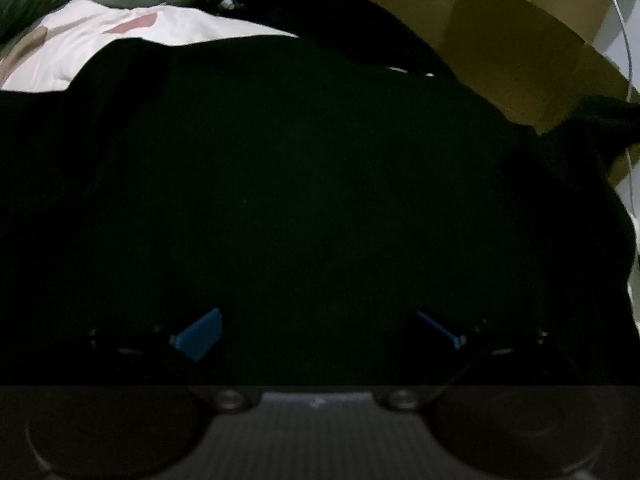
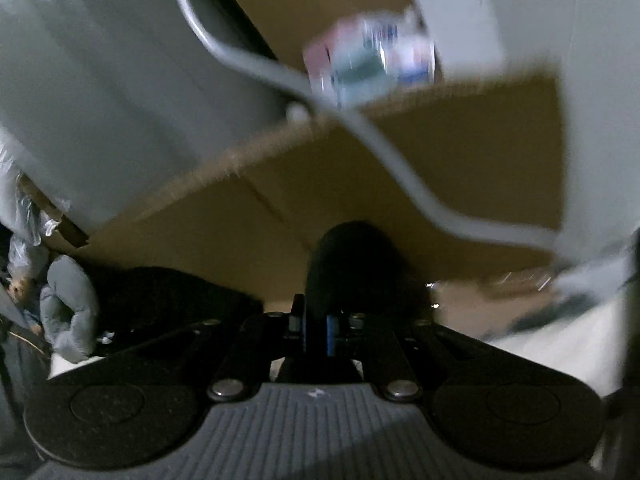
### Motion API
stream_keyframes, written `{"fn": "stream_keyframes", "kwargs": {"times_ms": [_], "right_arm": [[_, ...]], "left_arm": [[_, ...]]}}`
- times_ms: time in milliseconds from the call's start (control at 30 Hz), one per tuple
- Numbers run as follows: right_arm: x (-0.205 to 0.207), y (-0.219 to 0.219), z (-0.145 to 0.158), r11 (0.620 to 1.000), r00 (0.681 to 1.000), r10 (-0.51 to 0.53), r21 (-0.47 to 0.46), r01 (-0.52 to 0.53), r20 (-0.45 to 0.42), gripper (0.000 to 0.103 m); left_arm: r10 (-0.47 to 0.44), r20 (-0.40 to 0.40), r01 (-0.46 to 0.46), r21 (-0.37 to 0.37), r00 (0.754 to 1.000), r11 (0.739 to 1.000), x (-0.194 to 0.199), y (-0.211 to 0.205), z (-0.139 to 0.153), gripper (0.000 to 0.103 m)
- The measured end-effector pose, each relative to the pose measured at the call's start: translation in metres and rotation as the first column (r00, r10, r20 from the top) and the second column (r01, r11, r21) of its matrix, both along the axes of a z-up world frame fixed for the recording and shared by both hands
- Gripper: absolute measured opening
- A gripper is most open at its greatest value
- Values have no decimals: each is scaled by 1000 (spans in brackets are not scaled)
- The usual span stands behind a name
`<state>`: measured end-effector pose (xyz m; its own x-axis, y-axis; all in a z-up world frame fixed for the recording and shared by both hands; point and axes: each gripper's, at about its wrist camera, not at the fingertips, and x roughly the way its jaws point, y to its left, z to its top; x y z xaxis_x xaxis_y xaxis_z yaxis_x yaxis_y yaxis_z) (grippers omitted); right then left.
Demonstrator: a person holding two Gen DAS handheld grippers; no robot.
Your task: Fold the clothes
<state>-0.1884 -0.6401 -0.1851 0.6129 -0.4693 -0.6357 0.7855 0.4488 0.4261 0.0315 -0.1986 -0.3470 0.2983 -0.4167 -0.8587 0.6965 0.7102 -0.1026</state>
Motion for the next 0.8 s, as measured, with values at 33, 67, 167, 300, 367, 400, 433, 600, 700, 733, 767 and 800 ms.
{"fn": "stream_keyframes", "kwargs": {"times_ms": [33, 67, 167, 300, 367, 400, 433, 600, 700, 733, 767, 800], "right_arm": [[-5, 7, 16, 999, 1000, -2, -43, 1, -24, 10], [-7, 12, 27, 997, 999, -6, -72, 4, -37, 10], [-17, 37, 67, 985, 998, -20, -173, 8, -66, 10], [-17, 73, 99, 963, 995, -11, -268, -17, -102, 10], [-20, 84, 108, 960, 996, 3, -277, -28, -88, 10], [-23, 89, 111, 963, 997, 11, -268, -32, -79, 10], [-28, 93, 114, 966, 997, 6, -257, -25, -75, 10], [-50, 100, 122, 968, 992, -113, -231, 96, -64, 10], [-76, 100, 117, 955, 973, -219, -220, 198, -77, 10], [-82, 101, 116, 947, 964, -251, -231, 225, -92, 10], [-84, 101, 114, 940, 957, -271, -244, 239, -107, 10], [-85, 99, 112, 931, 946, -297, -262, 256, -131, 10]], "left_arm": [[13, -8, -13, -2, 1000, 1000, 1, -6, -1, 102], [23, -16, -24, -5, 1000, 1000, 2, -16, -4, 101], [56, -43, -57, -15, 998, 998, 4, -19, -2, 99], [70, -74, -73, -31, 995, 997, 3, -17, 3, 96], [72, -85, -76, -43, 994, 996, 1, -15, 6, 96], [74, -89, -78, -48, 993, 996, 1, -14, 7, 96], [75, -93, -80, -51, 993, 996, 1, -13, 7, 96], [73, -102, -79, -54, 992, 995, 0, -21, 6, 96], [73, -110, -79, -56, 991, 995, -1, -17, 6, 96], [73, -110, -79, -54, 991, 995, -1, -17, 6, 96], [72, -111, -78, -52, 991, 996, -1, -17, 5, 96], [71, -110, -76, -49, 991, 996, -2, -17, 5, 96]]}}
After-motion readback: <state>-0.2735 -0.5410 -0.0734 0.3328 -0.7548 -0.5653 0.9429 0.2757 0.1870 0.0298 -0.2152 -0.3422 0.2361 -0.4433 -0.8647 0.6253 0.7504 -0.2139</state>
